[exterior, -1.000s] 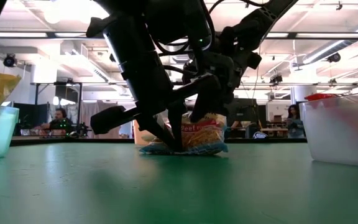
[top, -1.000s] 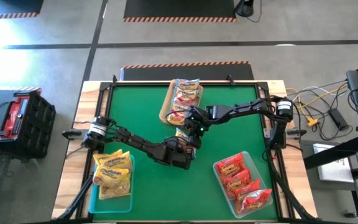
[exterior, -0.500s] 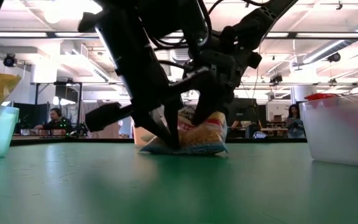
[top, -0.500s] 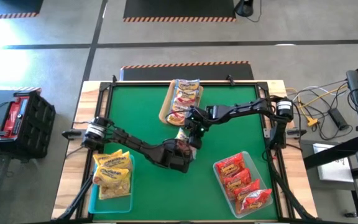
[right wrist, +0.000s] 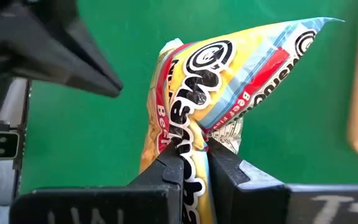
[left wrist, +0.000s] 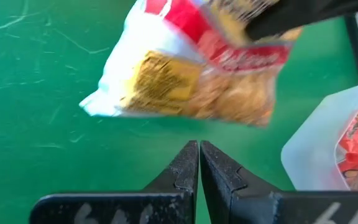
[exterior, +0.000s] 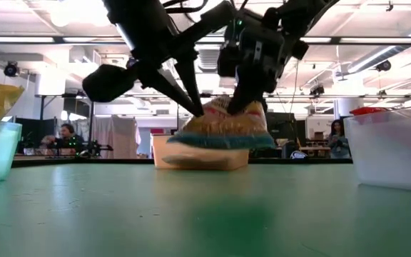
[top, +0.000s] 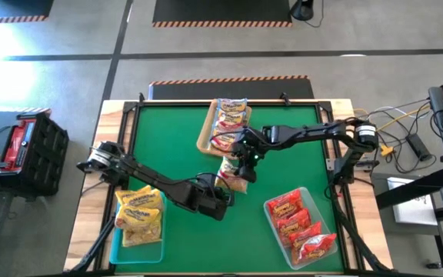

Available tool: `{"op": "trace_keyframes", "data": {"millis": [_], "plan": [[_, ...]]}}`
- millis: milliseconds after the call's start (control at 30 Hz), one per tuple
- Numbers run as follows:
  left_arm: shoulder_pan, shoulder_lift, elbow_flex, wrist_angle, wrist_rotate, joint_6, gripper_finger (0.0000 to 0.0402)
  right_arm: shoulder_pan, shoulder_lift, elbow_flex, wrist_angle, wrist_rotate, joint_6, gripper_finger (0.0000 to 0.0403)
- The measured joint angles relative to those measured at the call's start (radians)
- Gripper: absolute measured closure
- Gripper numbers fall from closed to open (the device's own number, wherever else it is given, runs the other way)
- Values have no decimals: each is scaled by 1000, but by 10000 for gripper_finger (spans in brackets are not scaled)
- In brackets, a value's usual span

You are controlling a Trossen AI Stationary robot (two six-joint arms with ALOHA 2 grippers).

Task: Sort Maruchan noodles
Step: Put the blue noodle pack into the yellow bin

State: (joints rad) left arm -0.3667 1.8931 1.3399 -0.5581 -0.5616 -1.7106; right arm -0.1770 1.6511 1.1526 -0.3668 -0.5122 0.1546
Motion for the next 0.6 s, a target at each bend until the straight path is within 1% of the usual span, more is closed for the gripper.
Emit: {"op": "trace_keyframes", "data": {"millis": [133,300,433,500,600], "plan": [[-6,-6,0,-24,-1,-7,402,-29,-51,2,3,8,-34,373],[-6,-8,0,-20,-15,-27,402,-114,-86,45,5,39,-59,372],[-6,-8,1,-19,-53,-34,402,-176,-84,79,8,137,-100,372],[-6,-8,1,-19,-78,-39,402,-200,-69,91,15,150,-124,372],[-4,-9,2,-19,-88,-42,402,-222,-36,101,14,163,-145,372]]}}
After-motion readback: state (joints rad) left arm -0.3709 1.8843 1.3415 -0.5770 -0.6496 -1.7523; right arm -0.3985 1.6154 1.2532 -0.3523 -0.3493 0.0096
